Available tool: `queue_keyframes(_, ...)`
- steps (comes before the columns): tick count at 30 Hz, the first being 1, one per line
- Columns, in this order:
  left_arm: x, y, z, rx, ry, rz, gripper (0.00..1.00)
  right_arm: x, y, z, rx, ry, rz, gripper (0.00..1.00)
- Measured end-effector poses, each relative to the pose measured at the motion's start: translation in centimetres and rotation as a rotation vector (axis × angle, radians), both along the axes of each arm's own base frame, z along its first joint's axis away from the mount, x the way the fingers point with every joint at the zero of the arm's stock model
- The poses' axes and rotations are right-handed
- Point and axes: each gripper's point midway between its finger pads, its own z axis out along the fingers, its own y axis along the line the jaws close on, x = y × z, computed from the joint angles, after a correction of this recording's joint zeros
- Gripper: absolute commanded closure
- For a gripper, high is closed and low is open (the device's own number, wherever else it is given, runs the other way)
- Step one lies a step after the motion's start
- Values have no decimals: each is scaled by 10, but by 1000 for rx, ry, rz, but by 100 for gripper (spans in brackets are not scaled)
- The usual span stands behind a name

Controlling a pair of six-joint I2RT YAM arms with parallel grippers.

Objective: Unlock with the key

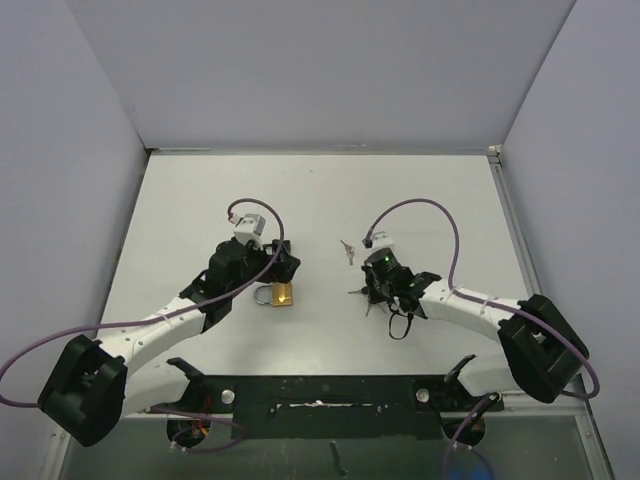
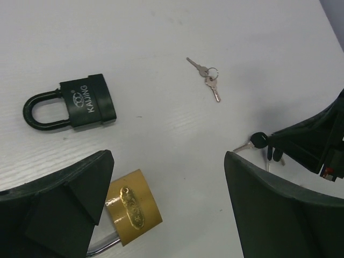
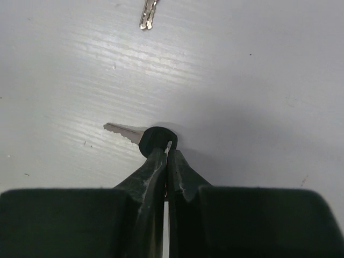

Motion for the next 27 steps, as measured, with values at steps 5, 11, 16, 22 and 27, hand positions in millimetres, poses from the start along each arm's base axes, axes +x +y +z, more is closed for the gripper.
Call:
queue_keyframes(5, -12, -29, 10, -34, -46, -128, 17, 5, 2, 36, 67, -116, 27, 100)
queue_keyframes(11, -27, -60, 5, -58, -49, -256, 18, 11, 9, 69, 120, -221, 71, 100)
queue_keyframes(16, -40, -78, 0, -45, -59, -330, 18, 7, 12, 76, 143, -241, 120, 100)
queue_keyframes(22, -44, -91, 0, -33, -108, -381, 25, -1, 25, 92, 203, -279, 225, 100)
queue_keyframes(27, -45, -99, -2, -38, -163, -429, 26, -8, 39, 109, 261, -319, 328, 100)
